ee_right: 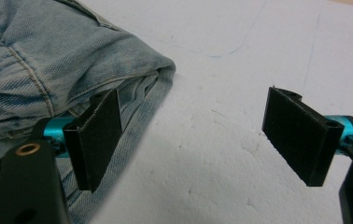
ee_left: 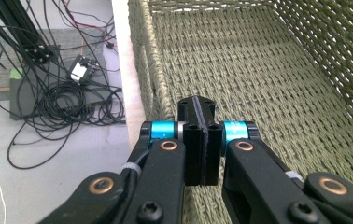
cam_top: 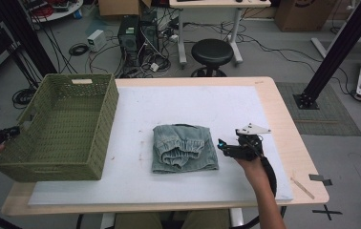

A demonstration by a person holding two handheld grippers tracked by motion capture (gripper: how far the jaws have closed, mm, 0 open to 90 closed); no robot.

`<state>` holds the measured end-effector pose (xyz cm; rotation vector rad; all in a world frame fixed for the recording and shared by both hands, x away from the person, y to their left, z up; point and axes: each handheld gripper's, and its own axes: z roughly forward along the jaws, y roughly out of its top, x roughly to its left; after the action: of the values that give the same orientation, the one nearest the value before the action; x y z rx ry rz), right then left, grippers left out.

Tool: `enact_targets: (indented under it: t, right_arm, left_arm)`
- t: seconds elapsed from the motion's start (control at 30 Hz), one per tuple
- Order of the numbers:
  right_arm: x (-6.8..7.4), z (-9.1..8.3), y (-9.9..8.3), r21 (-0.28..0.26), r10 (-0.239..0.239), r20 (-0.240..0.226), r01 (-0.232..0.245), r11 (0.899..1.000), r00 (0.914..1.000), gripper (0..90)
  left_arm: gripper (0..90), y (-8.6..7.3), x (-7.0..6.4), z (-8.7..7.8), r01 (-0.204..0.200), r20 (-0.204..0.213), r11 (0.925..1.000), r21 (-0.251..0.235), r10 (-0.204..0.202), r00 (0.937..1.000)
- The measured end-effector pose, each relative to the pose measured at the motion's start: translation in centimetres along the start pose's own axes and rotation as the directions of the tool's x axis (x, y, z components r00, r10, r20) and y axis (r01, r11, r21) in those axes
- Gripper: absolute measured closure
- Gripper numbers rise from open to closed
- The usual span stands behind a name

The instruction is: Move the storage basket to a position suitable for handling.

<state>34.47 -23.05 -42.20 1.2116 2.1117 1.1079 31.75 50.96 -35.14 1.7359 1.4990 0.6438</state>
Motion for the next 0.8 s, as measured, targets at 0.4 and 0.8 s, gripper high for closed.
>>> enact_targets:
  t: [0.4,0.8]
  right_arm:
    - [-0.25,-0.14,-0.22,0.005,0.007,0.004,-0.008,1.000,1.0000,20.4]
    - [-0.13,0.05,-0.18,0.007,0.005,0.000,-0.005,1.000,1.0000,20.4]
  left_arm:
    - [89.8,0.35,0.23,0.47,0.001,0.007,1.0000,0.002,-0.001,1.0000]
    - [79.9,0.55,-0.22,0.50,-0.032,0.010,0.9993,0.018,0.031,0.9995]
